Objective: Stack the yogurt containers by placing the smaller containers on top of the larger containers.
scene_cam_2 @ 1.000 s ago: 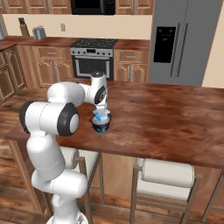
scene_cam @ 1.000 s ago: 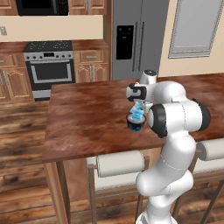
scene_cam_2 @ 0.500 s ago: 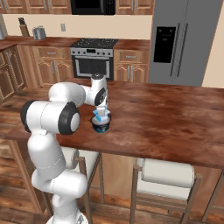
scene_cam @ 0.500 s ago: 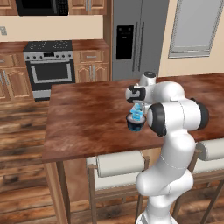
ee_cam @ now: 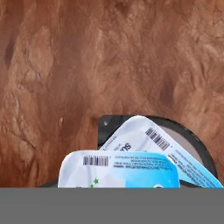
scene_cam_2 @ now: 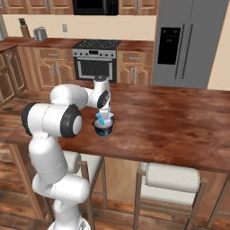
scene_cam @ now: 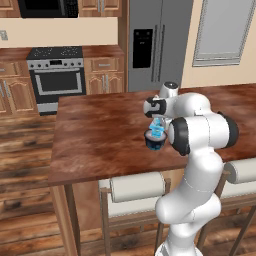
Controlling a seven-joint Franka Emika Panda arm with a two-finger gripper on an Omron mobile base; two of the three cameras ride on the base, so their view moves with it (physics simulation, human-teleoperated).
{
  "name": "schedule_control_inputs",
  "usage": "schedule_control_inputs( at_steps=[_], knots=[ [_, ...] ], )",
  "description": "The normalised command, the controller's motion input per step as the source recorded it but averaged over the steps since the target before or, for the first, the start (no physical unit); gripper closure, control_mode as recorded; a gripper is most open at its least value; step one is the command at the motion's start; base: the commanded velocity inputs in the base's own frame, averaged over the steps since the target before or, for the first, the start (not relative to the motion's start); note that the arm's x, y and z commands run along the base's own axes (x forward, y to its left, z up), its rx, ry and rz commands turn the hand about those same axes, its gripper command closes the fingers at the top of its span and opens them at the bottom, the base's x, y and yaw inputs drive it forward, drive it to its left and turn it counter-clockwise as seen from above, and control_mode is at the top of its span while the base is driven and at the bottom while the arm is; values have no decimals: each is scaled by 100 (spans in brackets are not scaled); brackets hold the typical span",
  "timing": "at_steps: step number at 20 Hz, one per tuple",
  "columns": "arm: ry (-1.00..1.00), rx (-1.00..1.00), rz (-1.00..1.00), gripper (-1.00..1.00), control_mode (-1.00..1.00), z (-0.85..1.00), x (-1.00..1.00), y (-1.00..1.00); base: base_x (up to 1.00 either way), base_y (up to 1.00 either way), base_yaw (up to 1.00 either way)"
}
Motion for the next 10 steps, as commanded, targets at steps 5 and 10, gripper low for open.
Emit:
schedule_control_inputs(
  at_steps=[5,10],
  knots=[
    [0,0,0,-100,-100,0,0,0,0,0,0],
    [0,0,0,-100,-100,4,-2,0,0,0,0]
  ],
)
